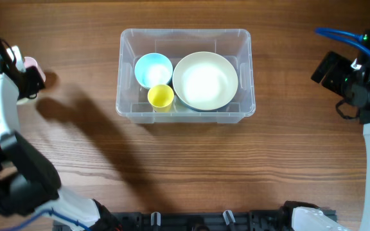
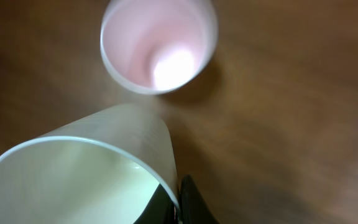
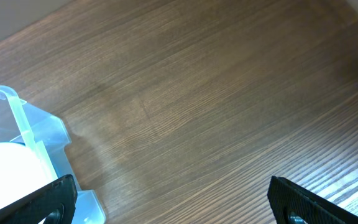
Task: Pack container
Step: 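Move the left gripper to the pale green cup and grasp its rim, then lower the pale green cup into the yellow cup in the box, release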
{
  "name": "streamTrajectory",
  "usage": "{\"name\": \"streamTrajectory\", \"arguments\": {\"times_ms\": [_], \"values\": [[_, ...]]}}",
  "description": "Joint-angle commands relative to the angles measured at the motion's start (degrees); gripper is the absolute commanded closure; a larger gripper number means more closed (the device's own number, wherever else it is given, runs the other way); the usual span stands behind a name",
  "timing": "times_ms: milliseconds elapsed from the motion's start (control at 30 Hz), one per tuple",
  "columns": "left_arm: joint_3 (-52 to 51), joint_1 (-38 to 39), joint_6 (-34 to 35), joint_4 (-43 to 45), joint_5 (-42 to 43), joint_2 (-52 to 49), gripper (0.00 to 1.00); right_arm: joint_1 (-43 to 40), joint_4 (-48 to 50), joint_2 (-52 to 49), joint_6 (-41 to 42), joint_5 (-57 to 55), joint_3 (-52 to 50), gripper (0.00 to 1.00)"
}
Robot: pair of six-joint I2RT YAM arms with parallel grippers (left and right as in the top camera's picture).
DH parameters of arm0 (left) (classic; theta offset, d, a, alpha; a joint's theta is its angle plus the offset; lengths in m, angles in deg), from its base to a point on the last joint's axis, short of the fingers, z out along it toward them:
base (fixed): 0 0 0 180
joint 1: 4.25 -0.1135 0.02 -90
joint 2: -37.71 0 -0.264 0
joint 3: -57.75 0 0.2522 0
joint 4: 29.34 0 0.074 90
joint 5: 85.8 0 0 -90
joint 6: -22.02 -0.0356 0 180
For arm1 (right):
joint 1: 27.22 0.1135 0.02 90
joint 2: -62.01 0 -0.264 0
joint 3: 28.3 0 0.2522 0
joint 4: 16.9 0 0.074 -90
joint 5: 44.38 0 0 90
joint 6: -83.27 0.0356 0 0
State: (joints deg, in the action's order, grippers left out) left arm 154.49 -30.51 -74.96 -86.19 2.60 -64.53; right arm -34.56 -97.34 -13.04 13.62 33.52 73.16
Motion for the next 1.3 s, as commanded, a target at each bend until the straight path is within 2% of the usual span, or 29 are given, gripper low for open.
{"name": "streamTrajectory", "arguments": {"times_ms": [0,333,533,700,900,1267], "values": [[0.3,5.6,0.4,-0.5,3.9,8.7,0.96,-0.2,0.2,-0.5,0.7,-1.0,1.1,0.00],[0.3,27.3,0.4,-1.7,10.7,18.0,0.96,-0.2,0.2,-0.5,0.7,-1.0,1.1,0.01],[0.3,41.4,0.3,-3.5,10.7,18.5,0.96,-0.2,0.2,-0.5,0.7,-1.0,1.1,0.00],[0.3,49.2,0.3,-6.3,9.6,18.5,0.96,-0.2,0.2,-0.5,0.7,-1.0,1.1,0.00],[0.3,53.4,0.3,-9.6,7.7,18.0,0.96,-0.2,0.2,-0.5,0.7,-1.0,1.1,0.00],[-0.5,53.7,0.3,-12.5,7.7,12.5,0.96,-0.2,0.2,-0.5,0.7,-1.0,1.1,0.00]]}}
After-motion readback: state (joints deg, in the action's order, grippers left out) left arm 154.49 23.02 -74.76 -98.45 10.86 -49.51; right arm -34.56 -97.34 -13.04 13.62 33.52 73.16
